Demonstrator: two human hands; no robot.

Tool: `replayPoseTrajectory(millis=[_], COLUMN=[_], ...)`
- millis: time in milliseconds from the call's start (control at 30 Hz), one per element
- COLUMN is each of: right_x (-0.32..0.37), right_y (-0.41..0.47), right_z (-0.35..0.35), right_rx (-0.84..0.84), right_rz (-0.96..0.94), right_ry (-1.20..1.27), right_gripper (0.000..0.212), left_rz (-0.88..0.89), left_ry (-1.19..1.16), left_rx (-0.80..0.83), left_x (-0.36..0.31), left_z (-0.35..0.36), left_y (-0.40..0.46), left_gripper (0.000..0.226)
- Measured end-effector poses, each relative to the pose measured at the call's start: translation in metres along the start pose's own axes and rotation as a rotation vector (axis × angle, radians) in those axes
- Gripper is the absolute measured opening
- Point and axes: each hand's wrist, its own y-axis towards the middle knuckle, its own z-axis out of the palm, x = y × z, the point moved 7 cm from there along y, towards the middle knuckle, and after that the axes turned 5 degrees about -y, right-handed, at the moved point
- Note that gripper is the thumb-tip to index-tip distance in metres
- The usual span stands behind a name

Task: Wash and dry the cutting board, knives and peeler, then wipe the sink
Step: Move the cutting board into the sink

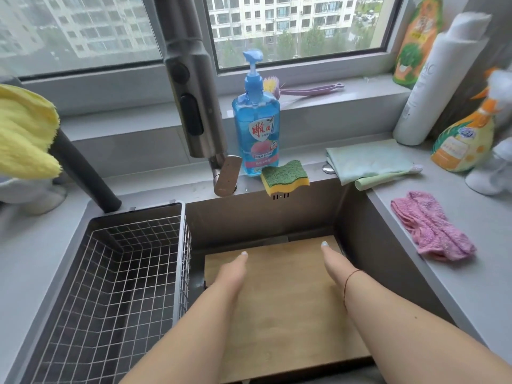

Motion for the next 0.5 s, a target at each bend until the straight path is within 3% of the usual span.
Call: replayPoseTrajectory(millis=[133,300,500], right_x=[0.018,0.071,0.133], right_y=[-0.016,-0.051,-0.096], right_z=[0.02,0.03,0.028], right_rx=[0.007,0.043,-0.024], right_rz=[0.018,-0.115,-0.326], right_ry=[0.063,0.123,0.041], right_gripper=[0.073,0.046,0.039], left_rz=[0.056,0.23,0.519], left_ry=[0.013,0.14,0.197], left_rx=[0.034,-0.013,-0.075], left_x=[-0.027,-0.07,-0.125], left_z=[-0.001,-0.02,-0.051], left_y=[-0.023,-0.045,-0.081], left_gripper=[0.07,0.062,0.054])
